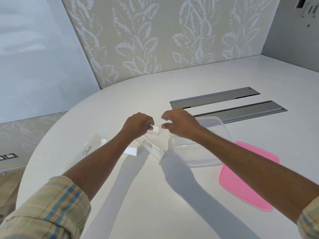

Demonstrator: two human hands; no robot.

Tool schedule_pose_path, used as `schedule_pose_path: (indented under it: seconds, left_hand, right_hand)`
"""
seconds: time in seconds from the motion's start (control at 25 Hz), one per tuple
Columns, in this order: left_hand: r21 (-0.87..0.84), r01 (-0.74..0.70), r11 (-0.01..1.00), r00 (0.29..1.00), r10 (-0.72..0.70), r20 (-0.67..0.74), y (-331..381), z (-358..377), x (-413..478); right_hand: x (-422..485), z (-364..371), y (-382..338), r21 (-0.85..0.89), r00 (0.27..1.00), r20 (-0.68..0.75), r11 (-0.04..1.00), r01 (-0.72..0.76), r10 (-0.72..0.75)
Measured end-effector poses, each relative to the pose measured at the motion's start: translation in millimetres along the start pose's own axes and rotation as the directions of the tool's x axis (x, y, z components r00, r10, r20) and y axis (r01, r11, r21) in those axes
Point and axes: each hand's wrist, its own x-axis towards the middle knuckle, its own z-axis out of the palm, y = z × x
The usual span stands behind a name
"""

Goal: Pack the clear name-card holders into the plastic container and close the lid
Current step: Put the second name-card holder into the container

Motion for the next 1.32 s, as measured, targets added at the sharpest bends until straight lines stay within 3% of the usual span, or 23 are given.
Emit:
schedule_pose_path:
  seconds: [0.24, 0.52, 1.0, 1.32]
  left_hand:
    - [0.035, -0.022, 0.999, 0.994, 0.018, 0.112, -29, 20, -5]
    - [0.100, -0.039, 0.994, 0.983, 0.020, 0.181, -54, 45, 8]
    - [0.169, -0.156, 0.973, 0.944, 0.096, 0.315, -77, 68, 33]
    - [0.149, -0.163, 0.975, 0.949, 0.113, 0.294, -80, 68, 29]
  right_hand:
    - [3, 59, -34, 0.005, 0.990, 0.138, 1.000, -0.027, 0.026]
    - [0, 108, -32, -0.168, 0.963, 0.240, 0.982, -0.086, 0.125]
    - [7, 147, -29, -0.268, 0.955, 0.204, 0.951, -0.155, 0.213]
    - [10, 142, -33, -0.297, 0.960, 0.180, 0.943, -0.153, 0.213]
